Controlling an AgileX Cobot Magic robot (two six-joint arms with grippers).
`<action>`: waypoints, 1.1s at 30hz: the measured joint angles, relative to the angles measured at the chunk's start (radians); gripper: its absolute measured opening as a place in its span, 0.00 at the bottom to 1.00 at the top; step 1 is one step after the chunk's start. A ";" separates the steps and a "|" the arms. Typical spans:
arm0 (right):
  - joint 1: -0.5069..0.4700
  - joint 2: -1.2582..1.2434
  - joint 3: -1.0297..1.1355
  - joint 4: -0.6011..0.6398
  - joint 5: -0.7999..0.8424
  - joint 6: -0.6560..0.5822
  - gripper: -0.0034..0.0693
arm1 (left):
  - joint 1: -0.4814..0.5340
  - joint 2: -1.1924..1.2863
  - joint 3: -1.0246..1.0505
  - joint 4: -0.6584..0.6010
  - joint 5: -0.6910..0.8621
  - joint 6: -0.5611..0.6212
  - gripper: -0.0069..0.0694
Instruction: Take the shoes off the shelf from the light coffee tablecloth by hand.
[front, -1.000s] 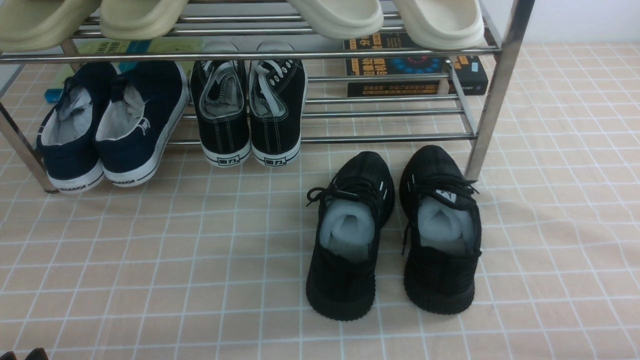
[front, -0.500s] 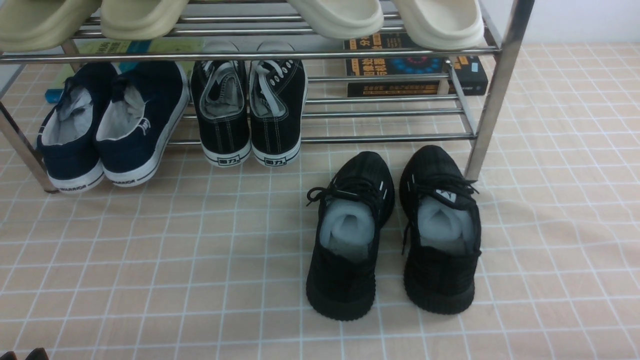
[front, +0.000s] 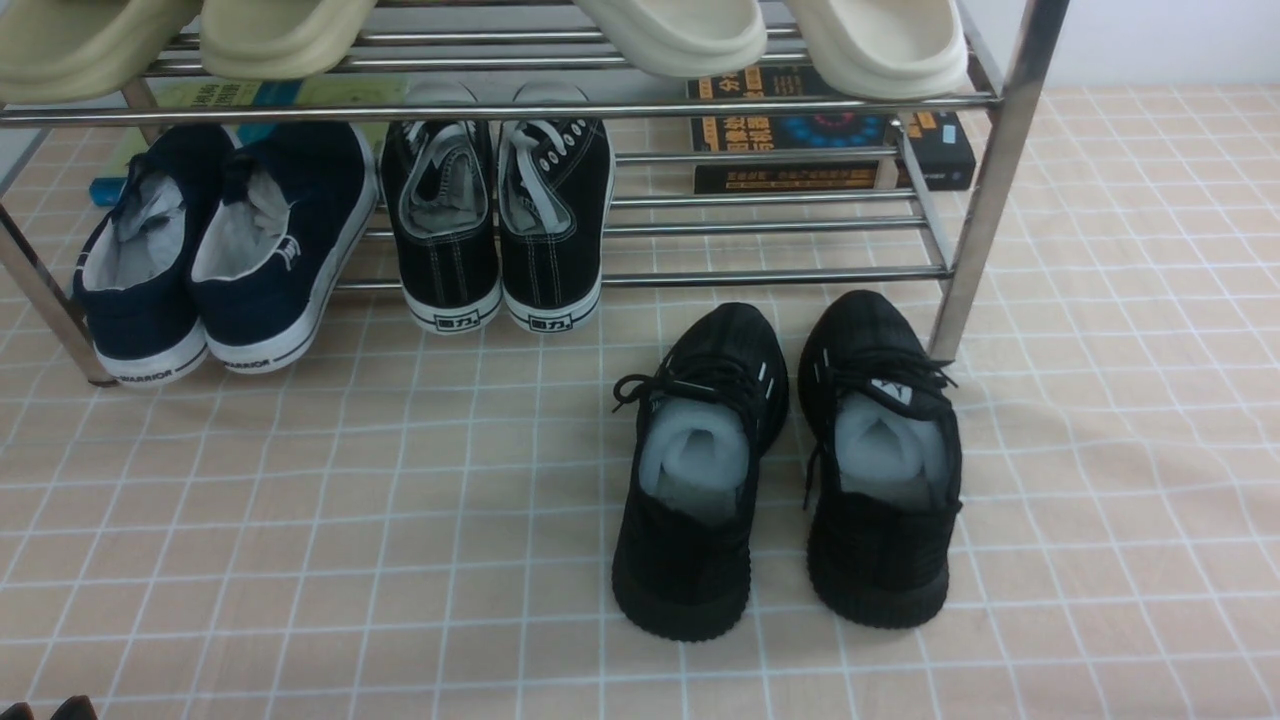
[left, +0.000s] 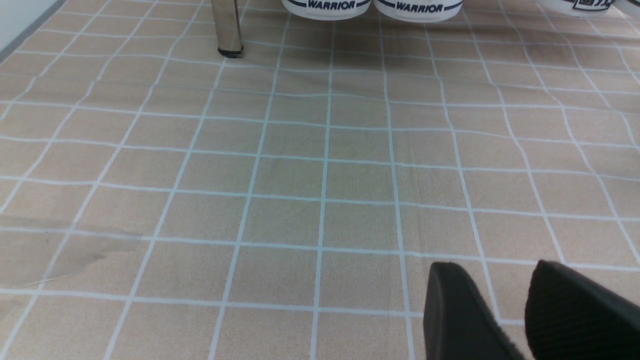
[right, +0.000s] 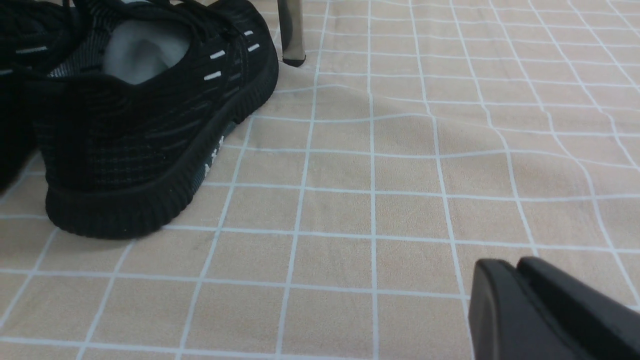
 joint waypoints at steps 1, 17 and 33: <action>0.000 0.000 0.000 0.000 0.000 0.000 0.14 | 0.000 0.000 0.000 0.000 0.000 0.000 0.41; 0.000 0.000 0.000 0.000 0.000 0.000 0.17 | 0.000 0.000 0.000 0.000 0.000 0.000 0.41; 0.000 0.000 0.000 0.000 0.000 0.000 0.20 | 0.000 0.000 0.000 0.025 0.000 0.000 0.41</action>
